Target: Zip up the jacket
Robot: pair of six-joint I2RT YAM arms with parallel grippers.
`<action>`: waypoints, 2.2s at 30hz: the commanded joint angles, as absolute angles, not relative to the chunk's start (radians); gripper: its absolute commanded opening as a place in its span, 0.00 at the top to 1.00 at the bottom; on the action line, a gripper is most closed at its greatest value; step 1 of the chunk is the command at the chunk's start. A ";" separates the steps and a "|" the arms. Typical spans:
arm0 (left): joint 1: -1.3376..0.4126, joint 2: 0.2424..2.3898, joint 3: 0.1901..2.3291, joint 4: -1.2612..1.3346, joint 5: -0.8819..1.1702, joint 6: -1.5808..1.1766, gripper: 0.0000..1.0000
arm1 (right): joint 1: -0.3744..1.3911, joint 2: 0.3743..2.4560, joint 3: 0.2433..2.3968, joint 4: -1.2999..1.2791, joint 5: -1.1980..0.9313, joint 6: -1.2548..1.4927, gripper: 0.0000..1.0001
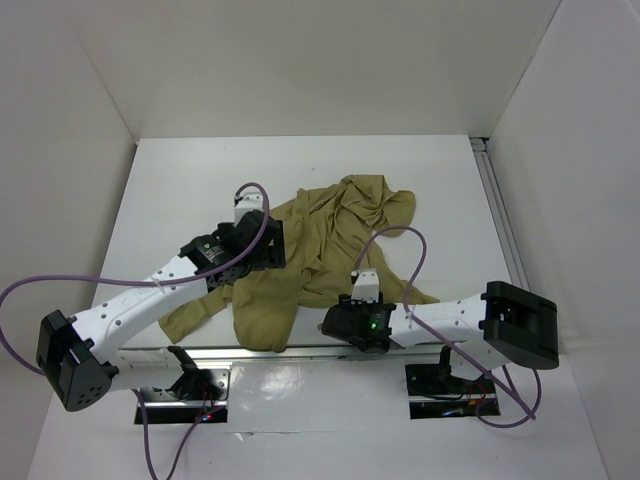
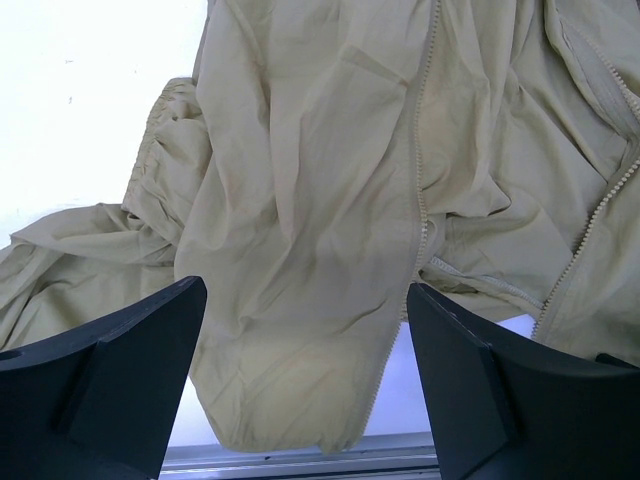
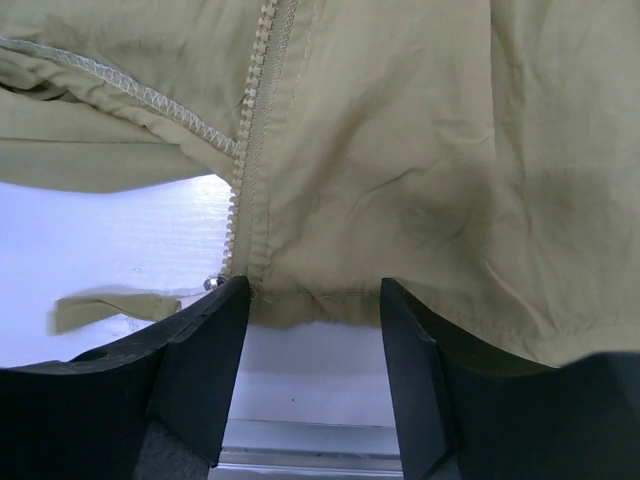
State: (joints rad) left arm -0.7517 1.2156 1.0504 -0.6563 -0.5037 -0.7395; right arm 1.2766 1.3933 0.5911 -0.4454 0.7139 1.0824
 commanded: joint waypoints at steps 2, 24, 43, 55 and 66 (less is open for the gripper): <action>-0.756 1.218 1.062 -0.667 -0.529 -0.753 0.05 | 1.285 1.434 0.621 -0.463 0.749 1.124 0.39; -0.756 1.236 1.071 -0.676 -0.538 -0.744 0.05 | 1.351 1.445 0.719 -0.623 0.822 1.200 0.42; -0.765 1.236 1.062 -0.676 -0.538 -0.753 0.05 | 1.385 1.536 0.784 -0.699 0.882 1.292 0.69; -0.765 1.246 1.062 -0.676 -0.538 -0.753 0.05 | 1.385 1.525 0.775 -0.661 0.900 1.256 0.58; -0.765 1.246 1.062 -0.676 -0.538 -0.753 0.05 | 1.365 1.554 0.765 -0.583 0.871 1.226 0.58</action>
State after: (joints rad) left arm -0.7620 1.2427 1.0504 -0.6800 -0.5198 -0.7395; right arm 1.3708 1.5455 0.7483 -0.6312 0.8402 1.2251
